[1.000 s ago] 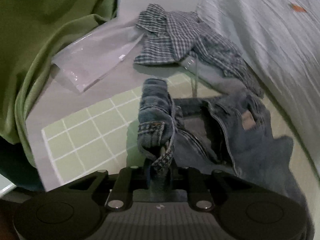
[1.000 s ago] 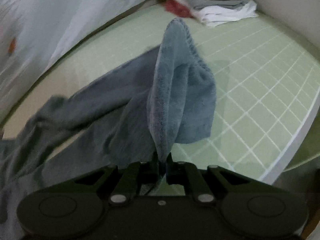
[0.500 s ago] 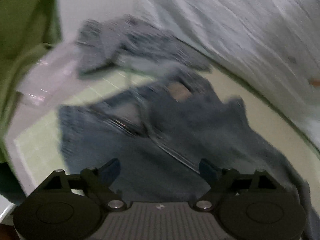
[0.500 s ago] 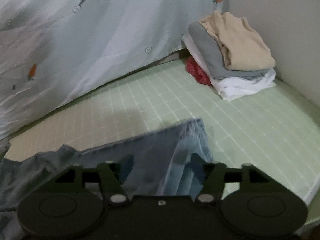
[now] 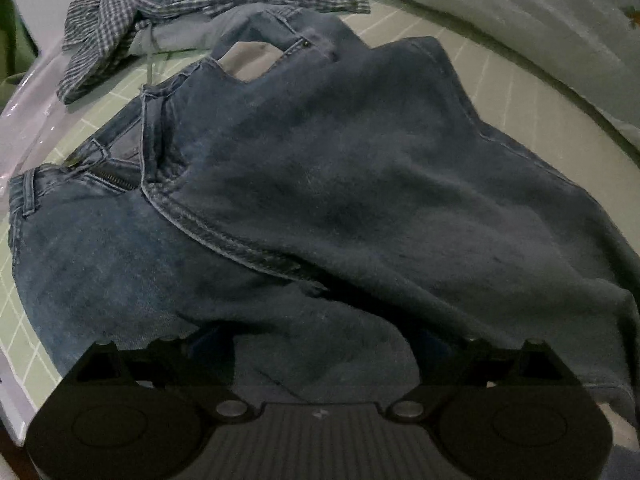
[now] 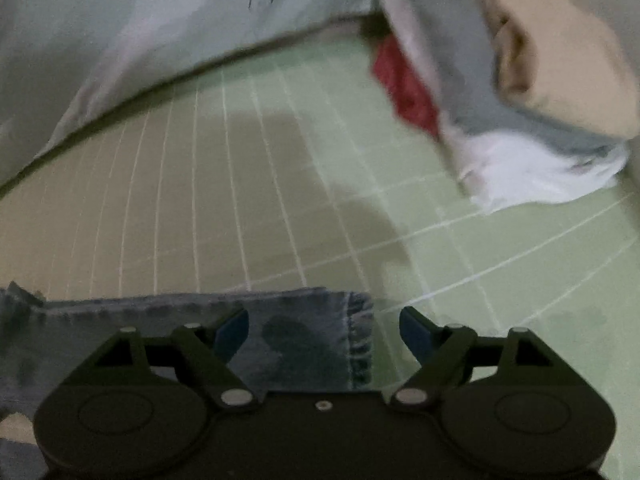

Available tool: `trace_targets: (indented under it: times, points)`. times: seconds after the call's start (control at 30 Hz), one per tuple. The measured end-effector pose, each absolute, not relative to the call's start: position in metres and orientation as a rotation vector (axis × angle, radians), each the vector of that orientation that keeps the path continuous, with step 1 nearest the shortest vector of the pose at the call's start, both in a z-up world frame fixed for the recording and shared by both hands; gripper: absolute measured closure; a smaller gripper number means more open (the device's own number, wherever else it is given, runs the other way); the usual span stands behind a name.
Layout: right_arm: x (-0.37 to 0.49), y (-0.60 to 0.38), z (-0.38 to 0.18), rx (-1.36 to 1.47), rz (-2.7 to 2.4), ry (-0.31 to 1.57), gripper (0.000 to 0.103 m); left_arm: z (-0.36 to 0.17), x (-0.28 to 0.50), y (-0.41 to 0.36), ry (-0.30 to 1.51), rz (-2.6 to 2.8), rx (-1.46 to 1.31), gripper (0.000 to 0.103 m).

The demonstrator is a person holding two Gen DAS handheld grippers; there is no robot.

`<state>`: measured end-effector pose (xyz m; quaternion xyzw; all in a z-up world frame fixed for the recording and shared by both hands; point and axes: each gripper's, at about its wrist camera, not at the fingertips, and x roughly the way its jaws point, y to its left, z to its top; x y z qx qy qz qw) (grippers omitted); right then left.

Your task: Fold clothes

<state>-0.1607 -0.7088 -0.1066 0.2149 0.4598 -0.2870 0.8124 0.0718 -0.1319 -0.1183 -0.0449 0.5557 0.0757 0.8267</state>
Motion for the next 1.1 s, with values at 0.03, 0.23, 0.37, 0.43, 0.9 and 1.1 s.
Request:
trace_targets:
  times: [0.03,0.23,0.37,0.43,0.9,1.1]
  points:
    - [-0.159,-0.711,-0.110,0.464,-0.590,0.997,0.020,-0.120,0.073,-0.133,1.187,0.166,-0.085,0.004]
    - [-0.147,-0.717,-0.114,0.417,-0.464,1.082,0.071,-0.127,0.076,-0.144,1.217,0.170,0.005,0.000]
    - [-0.129,-0.724,-0.095,0.309,-0.401,1.071,0.084,-0.128,0.080,-0.137,1.234,0.159,-0.039,0.000]
    - [-0.118,-0.730,-0.083,0.259,-0.392,1.044,0.085,-0.129,0.080,-0.136,1.233,0.158,-0.042,0.000]
    - [-0.032,-0.775,-0.010,0.274,-0.744,0.694,0.042,-0.132,0.076,-0.132,1.200,0.155,-0.075,0.000]
    - [-0.087,-0.673,-0.061,0.404,-0.632,0.842,0.036,-0.133,0.075,-0.132,1.178,0.174,-0.090,0.000]
